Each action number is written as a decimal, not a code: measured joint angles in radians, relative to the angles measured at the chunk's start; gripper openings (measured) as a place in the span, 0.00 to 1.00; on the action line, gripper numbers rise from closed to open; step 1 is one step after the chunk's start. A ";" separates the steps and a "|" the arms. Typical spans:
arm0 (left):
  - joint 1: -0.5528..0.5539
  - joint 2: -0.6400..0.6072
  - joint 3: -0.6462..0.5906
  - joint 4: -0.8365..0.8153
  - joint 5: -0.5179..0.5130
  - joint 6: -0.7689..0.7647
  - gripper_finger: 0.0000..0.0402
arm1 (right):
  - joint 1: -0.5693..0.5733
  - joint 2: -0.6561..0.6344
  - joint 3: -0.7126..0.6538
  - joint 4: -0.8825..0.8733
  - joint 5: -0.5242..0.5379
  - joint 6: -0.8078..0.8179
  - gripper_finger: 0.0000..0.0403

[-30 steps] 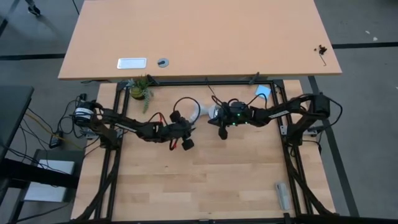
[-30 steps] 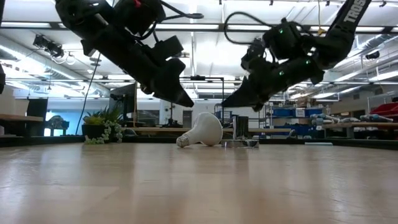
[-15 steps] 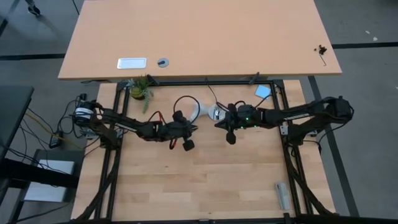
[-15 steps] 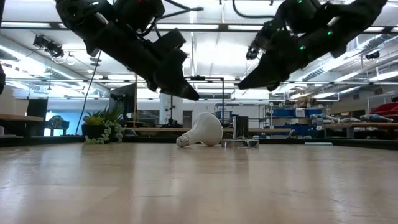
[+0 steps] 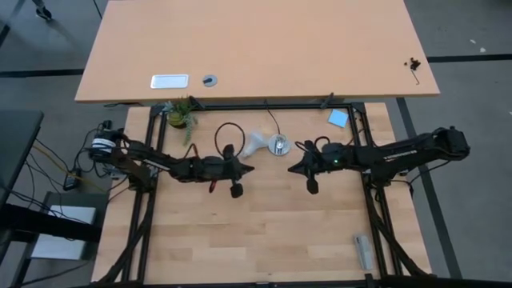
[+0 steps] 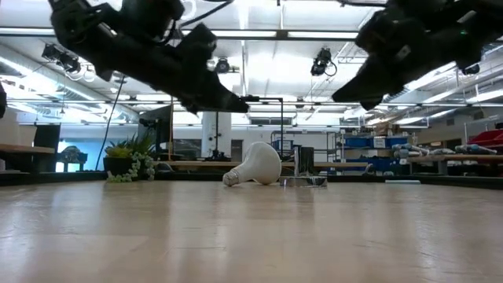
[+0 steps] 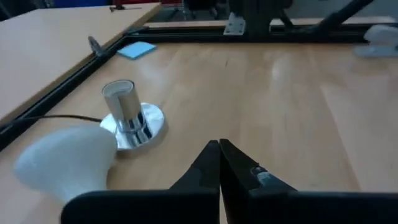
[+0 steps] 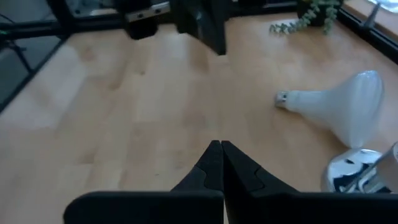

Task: Screw lightbulb
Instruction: Return to Home Position

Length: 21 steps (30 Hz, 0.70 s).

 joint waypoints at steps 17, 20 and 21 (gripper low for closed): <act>-0.007 -0.415 -0.302 0.069 -0.013 0.002 0.00 | 0.151 -0.344 -0.195 0.035 0.129 0.010 0.00; -0.007 -0.473 -0.340 0.059 -0.012 0.003 0.00 | 0.165 -0.376 -0.206 0.037 0.140 0.006 0.00; -0.007 -0.485 -0.349 0.064 -0.012 0.004 0.00 | 0.169 -0.384 -0.206 0.030 0.148 0.005 0.00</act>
